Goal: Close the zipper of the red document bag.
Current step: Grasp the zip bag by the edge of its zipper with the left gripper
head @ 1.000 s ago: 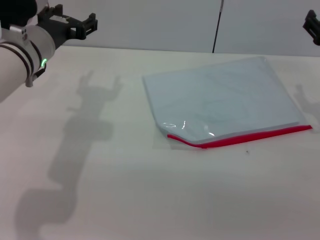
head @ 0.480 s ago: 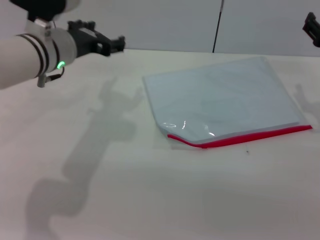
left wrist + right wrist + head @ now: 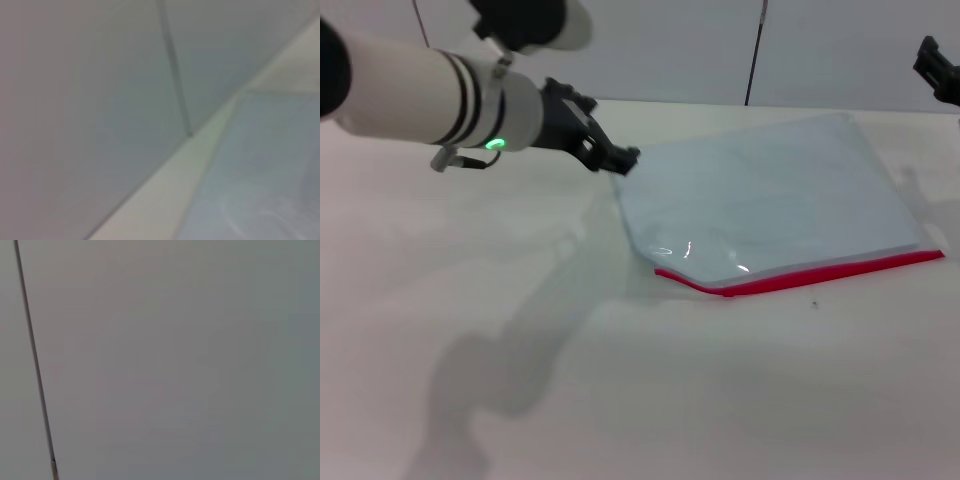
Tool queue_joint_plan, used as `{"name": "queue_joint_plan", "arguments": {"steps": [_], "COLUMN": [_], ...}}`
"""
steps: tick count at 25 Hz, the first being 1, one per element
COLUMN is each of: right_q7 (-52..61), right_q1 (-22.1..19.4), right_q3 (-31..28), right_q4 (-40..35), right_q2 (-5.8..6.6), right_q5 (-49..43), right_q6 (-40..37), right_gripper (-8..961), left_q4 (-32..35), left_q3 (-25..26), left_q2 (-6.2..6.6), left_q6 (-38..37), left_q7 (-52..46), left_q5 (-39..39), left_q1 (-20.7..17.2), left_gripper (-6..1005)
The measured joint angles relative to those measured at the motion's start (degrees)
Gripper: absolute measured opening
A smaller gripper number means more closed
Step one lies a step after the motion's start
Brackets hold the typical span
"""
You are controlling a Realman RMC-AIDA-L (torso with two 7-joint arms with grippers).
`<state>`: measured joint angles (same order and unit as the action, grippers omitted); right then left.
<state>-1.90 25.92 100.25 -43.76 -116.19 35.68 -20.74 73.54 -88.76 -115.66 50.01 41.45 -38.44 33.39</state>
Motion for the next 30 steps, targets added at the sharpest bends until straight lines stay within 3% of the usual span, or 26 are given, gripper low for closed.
{"name": "queue_joint_plan", "arguments": {"steps": [9,19,30], "right_q7": [0.0,0.0,0.0], "right_q1": [0.6,0.7,1.3], "right_q3": [0.1,0.1,0.1], "right_q4": [0.0,0.2,0.4], "right_q2": [0.00,0.00,0.01], "right_q5": [0.0,0.0,0.0], "right_q6": [0.0,0.1,0.2], "right_gripper": [860,860,860], "left_q4": [-1.2,-2.0,-1.8], "left_q3": [-2.1,-10.6,-16.2], "left_q2": [-0.54,-0.58,-0.70], "left_q6": [11.2,15.8,17.2], "left_q7": [2.9,1.7,1.0], "left_q5": [3.7,5.2,5.3], "left_q1": [5.7,9.7,10.9], "left_gripper": [788,777,765]}}
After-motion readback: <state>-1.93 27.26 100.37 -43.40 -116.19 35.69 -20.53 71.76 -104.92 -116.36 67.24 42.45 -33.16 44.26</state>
